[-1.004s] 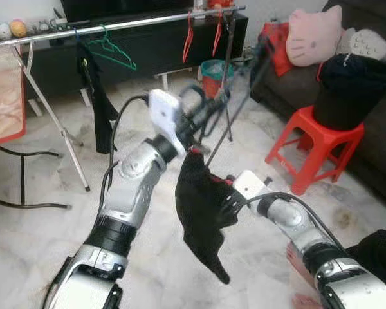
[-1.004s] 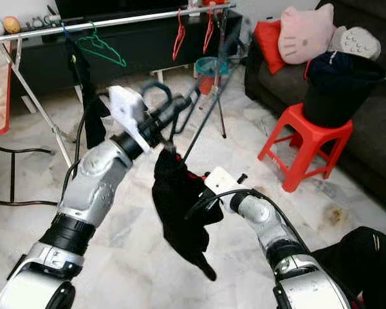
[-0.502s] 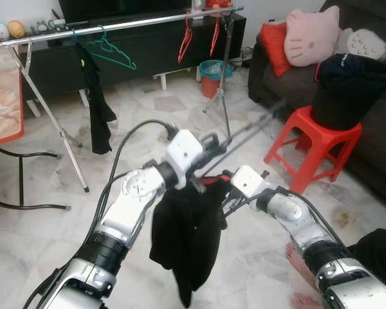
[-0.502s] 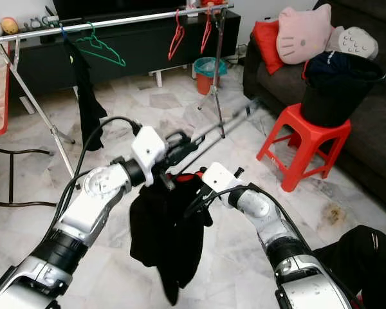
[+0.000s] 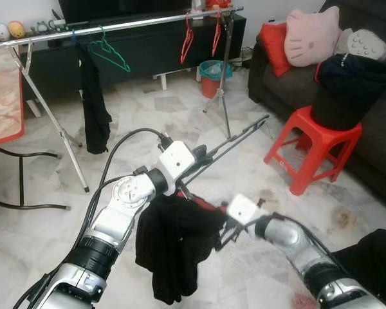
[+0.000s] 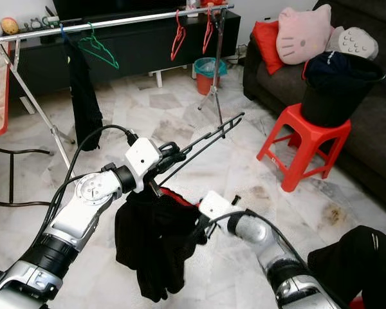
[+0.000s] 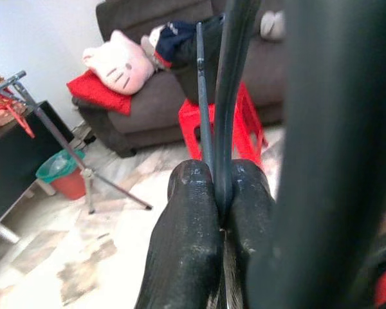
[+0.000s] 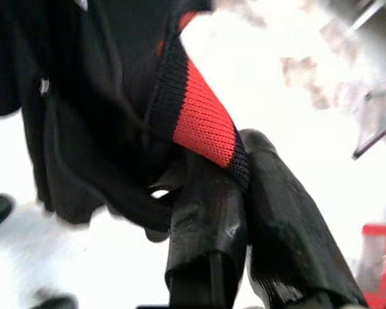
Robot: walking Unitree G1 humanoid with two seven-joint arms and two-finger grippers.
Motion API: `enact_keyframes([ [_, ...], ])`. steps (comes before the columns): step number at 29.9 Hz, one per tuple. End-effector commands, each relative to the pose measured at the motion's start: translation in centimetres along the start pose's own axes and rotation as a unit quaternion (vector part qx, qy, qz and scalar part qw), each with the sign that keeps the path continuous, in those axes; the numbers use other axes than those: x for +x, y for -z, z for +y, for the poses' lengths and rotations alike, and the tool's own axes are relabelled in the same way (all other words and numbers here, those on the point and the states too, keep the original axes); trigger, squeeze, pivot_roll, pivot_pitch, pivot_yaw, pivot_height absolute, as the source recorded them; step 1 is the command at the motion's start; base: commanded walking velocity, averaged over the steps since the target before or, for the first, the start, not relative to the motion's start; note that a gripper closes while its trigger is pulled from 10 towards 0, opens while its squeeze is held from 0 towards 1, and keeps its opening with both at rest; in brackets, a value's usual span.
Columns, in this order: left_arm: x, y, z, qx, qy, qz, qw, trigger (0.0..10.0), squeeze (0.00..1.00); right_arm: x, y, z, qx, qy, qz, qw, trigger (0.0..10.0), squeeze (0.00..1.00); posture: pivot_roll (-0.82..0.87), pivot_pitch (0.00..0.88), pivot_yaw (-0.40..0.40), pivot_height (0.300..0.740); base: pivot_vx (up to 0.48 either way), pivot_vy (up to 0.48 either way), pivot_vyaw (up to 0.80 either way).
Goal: Hang hanger
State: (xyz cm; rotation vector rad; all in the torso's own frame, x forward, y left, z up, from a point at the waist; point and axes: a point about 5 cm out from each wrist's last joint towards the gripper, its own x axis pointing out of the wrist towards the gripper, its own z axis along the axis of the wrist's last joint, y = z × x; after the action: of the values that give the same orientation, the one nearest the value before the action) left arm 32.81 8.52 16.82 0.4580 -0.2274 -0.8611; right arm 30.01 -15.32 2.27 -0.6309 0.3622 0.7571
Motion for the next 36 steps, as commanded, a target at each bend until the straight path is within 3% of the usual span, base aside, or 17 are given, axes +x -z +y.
enact_keyframes([
  [1, -0.2, -0.2, 0.3, 0.018, 0.002, -0.003, 1.000, 10.0, 0.00, -0.1, 0.9, 0.6, 0.001, -0.010, 0.027, 1.000, 10.0, 0.00, -0.07, 0.023, -0.028, 0.740, 0.000, 0.000, 0.00],
  [7, -0.2, -0.2, 0.3, 0.022, 0.002, 0.000, 1.000, 10.0, 0.00, -0.5, 2.8, 2.3, -0.013, -0.038, 0.073, 0.997, 10.0, 0.00, -0.07, 0.025, -0.027, 0.740, 0.000, 0.000, 0.00],
  [13, -0.2, -0.1, 0.3, 0.025, 0.002, 0.002, 1.000, 10.0, 0.00, -0.7, 3.9, 3.6, 0.020, -0.040, 0.087, 0.995, 10.0, 0.00, -0.06, 0.027, -0.026, 0.740, 0.000, 0.000, 0.00],
  [14, -0.2, -0.1, 0.3, 0.025, 0.002, 0.002, 1.000, 10.0, 0.00, -0.7, 3.9, 3.7, 0.023, -0.038, 0.087, 0.995, 10.0, 0.50, -0.06, 0.027, -0.026, 0.740, 0.000, 0.000, 0.00],
  [15, -0.2, -0.1, 0.3, 0.025, 0.002, 0.002, 1.000, 10.0, 0.00, -0.7, 3.9, 3.7, 0.025, -0.037, 0.086, 0.995, 10.0, 0.50, -0.06, 0.027, -0.026, 0.740, 0.000, 0.000, 0.00],
  [16, -0.2, 0.0, 0.3, 0.026, 0.002, 0.003, 1.000, 10.0, 0.00, -0.7, 4.0, 3.7, 0.030, -0.034, 0.086, 0.995, 10.0, 1.00, -0.06, 0.027, -0.026, 0.740, 0.000, 0.000, 0.00],
  [31, -0.2, -0.1, 0.3, 0.028, -0.006, 0.000, 1.000, 10.0, 0.00, -0.8, 4.7, 3.6, 0.034, 0.002, 0.107, 0.994, 10.0, 1.00, -0.06, 0.026, -0.026, 0.740, 0.000, 0.000, 0.00],
  [35, -0.4, -0.1, 0.8, 0.031, -0.033, -0.002, 0.999, 10.0, 0.00, -0.7, 4.2, 3.3, 0.005, 0.014, 0.081, 0.997, 10.0, 1.00, -0.06, 0.027, -0.025, 0.740, 0.000, 0.000, 0.00],
  [36, -0.5, 0.1, 0.8, 0.029, -0.035, 0.000, 0.999, 10.0, 0.00, -0.7, 3.7, 3.0, 0.008, 0.020, 0.061, 0.998, 10.0, 0.00, -0.06, 0.026, -0.024, 0.740, 0.000, 0.000, 0.00],
])
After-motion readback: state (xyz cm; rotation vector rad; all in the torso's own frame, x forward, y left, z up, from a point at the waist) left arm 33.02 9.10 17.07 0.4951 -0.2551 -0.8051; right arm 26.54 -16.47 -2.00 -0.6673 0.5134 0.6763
